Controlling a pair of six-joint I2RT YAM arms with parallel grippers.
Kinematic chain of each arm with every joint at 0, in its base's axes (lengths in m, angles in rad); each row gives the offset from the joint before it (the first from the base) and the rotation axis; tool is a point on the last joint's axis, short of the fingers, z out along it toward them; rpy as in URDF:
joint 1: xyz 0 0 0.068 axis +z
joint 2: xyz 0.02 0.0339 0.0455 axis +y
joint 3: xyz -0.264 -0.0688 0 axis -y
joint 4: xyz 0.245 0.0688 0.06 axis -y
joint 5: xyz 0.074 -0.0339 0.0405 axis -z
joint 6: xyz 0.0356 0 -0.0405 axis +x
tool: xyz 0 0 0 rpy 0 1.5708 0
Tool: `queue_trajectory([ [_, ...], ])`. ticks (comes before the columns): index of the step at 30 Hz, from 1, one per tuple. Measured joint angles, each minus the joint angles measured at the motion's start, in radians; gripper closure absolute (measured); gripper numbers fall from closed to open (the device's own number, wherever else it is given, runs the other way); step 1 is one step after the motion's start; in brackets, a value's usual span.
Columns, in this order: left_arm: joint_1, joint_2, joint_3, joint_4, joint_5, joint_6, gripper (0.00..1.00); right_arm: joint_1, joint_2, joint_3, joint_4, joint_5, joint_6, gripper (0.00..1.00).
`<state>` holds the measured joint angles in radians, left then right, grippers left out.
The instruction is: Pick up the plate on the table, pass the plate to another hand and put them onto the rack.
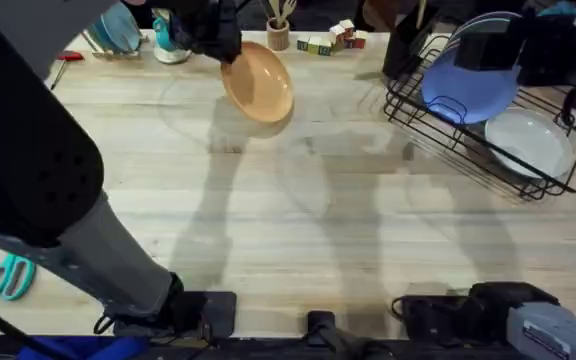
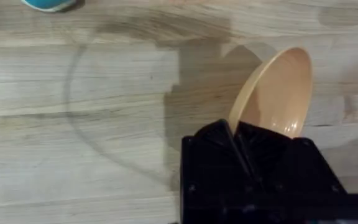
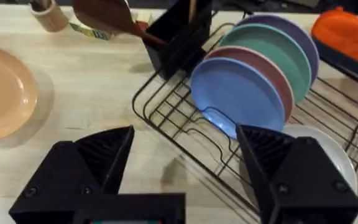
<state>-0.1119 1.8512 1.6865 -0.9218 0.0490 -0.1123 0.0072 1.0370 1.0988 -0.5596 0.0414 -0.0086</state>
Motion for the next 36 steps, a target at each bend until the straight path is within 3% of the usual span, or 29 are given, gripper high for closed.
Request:
queue_trajectory([
  [13,-0.087,-0.059,0.070,-0.026,-0.018,0.000,0.959,0.126,0.000,0.000,0.061,0.000,0.000,0.005],
  [19,-0.089,-0.173,0.082,-0.038,-0.023,0.000,0.960,0.217,0.000,0.000,0.099,0.000,0.000,0.006],
  [27,-0.089,-0.226,0.082,-0.064,0.019,0.000,0.960,0.303,0.000,0.000,0.104,0.000,0.027,0.006],
  [36,-0.089,-0.307,0.082,-0.088,0.095,0.000,0.960,0.329,0.000,0.000,0.110,0.000,0.062,0.006],
])
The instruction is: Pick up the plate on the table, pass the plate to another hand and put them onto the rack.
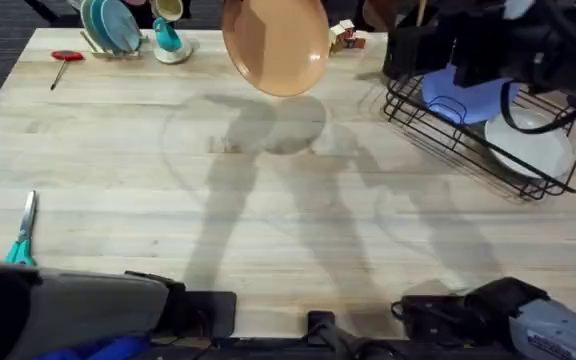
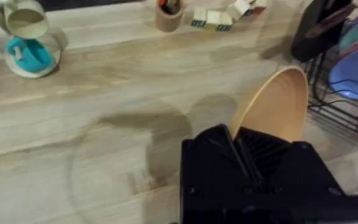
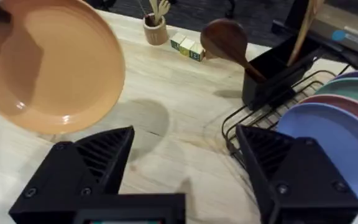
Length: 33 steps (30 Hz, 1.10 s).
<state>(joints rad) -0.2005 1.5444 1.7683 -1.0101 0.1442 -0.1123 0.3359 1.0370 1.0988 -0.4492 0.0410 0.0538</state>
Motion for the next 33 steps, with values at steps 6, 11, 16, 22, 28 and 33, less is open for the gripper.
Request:
queue_trajectory([
  [6,0.000,-0.037,0.000,-0.004,0.061,0.000,0.960,0.000,0.001,0.000,0.000,0.000,0.109,0.006],
  [11,0.000,-0.040,0.000,-0.009,0.079,0.000,0.960,0.000,0.016,0.000,0.027,-0.045,0.227,0.006],
  [16,0.000,-0.040,0.000,-0.012,0.083,0.000,0.960,0.000,0.049,0.000,0.067,-0.138,0.314,0.006],
  [22,0.000,-0.040,0.000,-0.012,0.089,0.000,0.960,0.001,0.095,0.000,0.074,-0.193,0.373,0.005],
  [28,0.000,-0.040,0.000,-0.012,0.092,0.000,0.960,0.005,0.120,0.000,0.096,-0.234,0.395,0.006],
  [33,0.000,-0.040,0.000,-0.012,0.092,0.000,0.960,0.005,0.138,0.000,0.105,-0.245,0.403,0.006],
])
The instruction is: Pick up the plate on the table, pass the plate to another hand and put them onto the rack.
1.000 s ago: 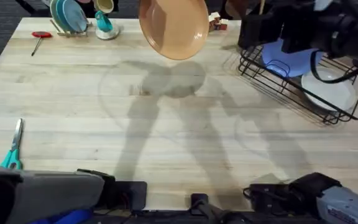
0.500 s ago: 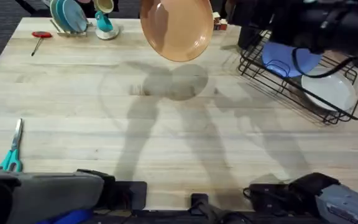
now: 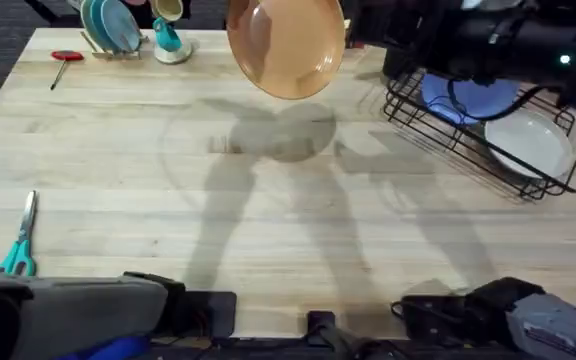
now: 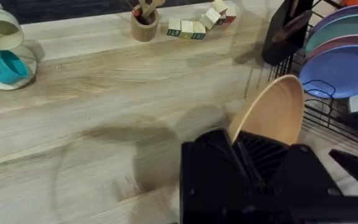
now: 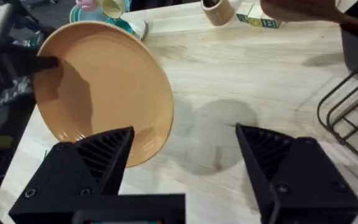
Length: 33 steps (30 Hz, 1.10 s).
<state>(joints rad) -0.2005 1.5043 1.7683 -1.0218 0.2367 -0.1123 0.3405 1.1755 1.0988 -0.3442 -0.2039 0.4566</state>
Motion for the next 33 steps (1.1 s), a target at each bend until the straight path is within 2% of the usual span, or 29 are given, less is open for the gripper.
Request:
queue_trajectory([
  [14,0.000,0.000,0.000,0.000,0.000,0.000,0.959,0.060,0.129,0.000,0.134,-0.003,0.008,0.006],
  [22,0.000,0.000,0.000,0.000,0.000,0.000,0.960,0.078,0.177,0.000,0.158,-0.003,0.009,0.006],
  [27,0.000,0.000,0.000,0.000,0.000,0.000,0.960,0.078,0.182,0.000,0.164,-0.003,0.012,0.194],
  [33,0.000,0.000,0.000,0.000,0.000,0.000,0.960,0.078,0.182,0.000,0.165,-0.003,0.012,0.356],
])
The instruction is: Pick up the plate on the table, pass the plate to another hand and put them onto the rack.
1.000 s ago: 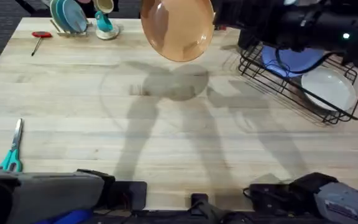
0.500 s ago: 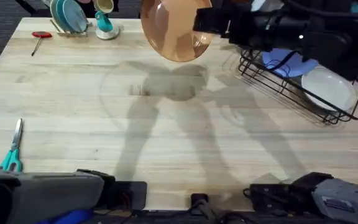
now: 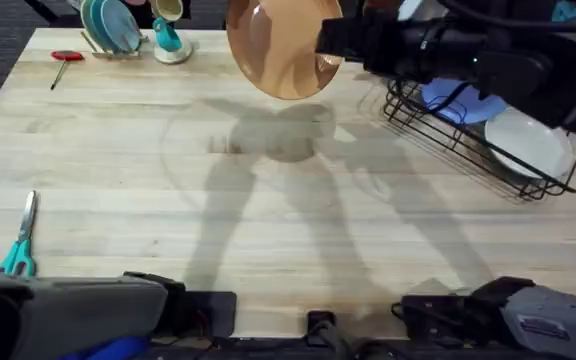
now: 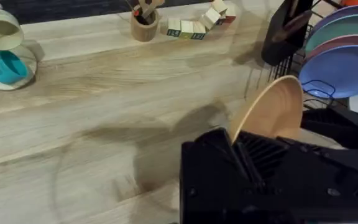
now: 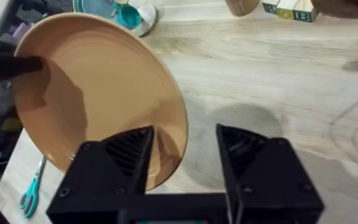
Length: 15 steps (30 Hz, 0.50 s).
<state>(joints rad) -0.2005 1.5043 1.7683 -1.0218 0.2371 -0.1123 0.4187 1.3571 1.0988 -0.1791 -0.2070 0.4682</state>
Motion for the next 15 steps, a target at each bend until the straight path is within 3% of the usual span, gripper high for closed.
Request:
queue_trajectory([
  [12,0.000,0.000,0.000,0.000,0.003,0.000,0.960,0.000,0.000,0.000,0.000,0.000,0.000,0.893],
  [15,0.001,0.000,0.000,0.000,0.002,0.000,0.960,0.000,0.000,0.000,0.001,-0.001,0.003,0.968],
])
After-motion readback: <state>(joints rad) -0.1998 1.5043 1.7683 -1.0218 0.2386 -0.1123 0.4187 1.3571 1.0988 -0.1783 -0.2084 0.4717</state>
